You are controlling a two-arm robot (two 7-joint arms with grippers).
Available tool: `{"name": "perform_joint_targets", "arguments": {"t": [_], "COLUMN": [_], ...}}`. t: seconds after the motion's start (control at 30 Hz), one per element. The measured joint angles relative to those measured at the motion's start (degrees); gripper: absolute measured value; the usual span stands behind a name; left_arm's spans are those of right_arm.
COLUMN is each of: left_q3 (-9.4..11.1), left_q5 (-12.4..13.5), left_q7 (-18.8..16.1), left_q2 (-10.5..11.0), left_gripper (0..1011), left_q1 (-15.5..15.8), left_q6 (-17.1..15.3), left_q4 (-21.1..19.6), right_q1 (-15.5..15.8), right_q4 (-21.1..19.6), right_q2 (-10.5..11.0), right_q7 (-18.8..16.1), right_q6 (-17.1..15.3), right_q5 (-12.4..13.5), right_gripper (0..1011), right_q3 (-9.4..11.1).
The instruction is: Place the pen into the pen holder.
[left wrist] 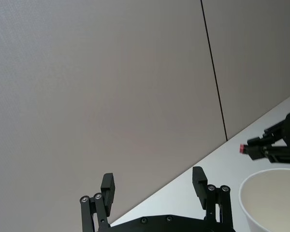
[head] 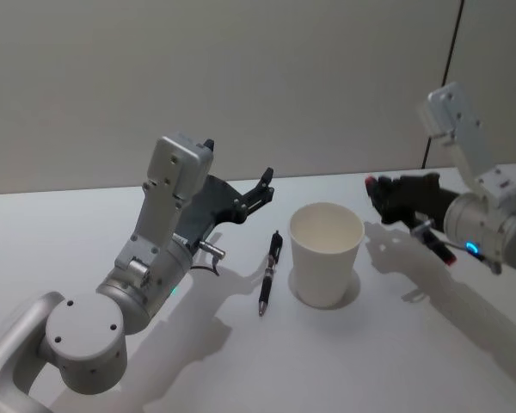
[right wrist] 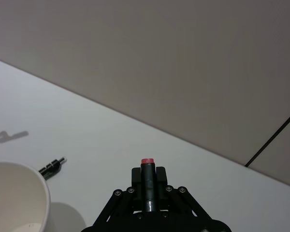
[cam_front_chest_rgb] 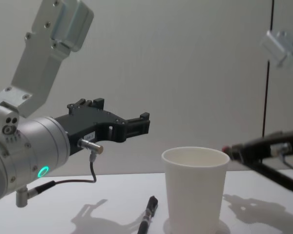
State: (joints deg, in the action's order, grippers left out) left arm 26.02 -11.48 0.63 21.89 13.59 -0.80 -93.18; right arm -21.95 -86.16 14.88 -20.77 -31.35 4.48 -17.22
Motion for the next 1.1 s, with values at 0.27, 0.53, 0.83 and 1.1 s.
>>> {"name": "perform_joint_targets", "arguments": {"t": [0.27,0.53,0.83,1.1], "left_q3": [0.0,0.0,0.0,0.0], "left_q5": [0.0,0.0,0.0,0.0], "left_q7": [0.0,0.0,0.0,0.0], "left_q2": [0.0,0.0,0.0,0.0], "left_gripper": [1001,1001,1001,1001], "left_q1": [0.0,0.0,0.0,0.0], "left_q6": [0.0,0.0,0.0,0.0], "left_q4": [0.0,0.0,0.0,0.0], "right_q1": [0.1,0.0,0.1,0.6], "right_q4": [-3.4,-6.2,-7.1,-5.6], "right_q2": [0.0,-0.1,-0.4,-1.4], "right_q7": [2.6,4.7,5.9,4.9], "right_q6": [3.7,7.3,12.4,17.5], "right_q5": [0.7,1.2,1.3,2.1], "right_gripper": [166,166,166,166], "right_q3": [0.6,1.1,1.1,0.1]}}
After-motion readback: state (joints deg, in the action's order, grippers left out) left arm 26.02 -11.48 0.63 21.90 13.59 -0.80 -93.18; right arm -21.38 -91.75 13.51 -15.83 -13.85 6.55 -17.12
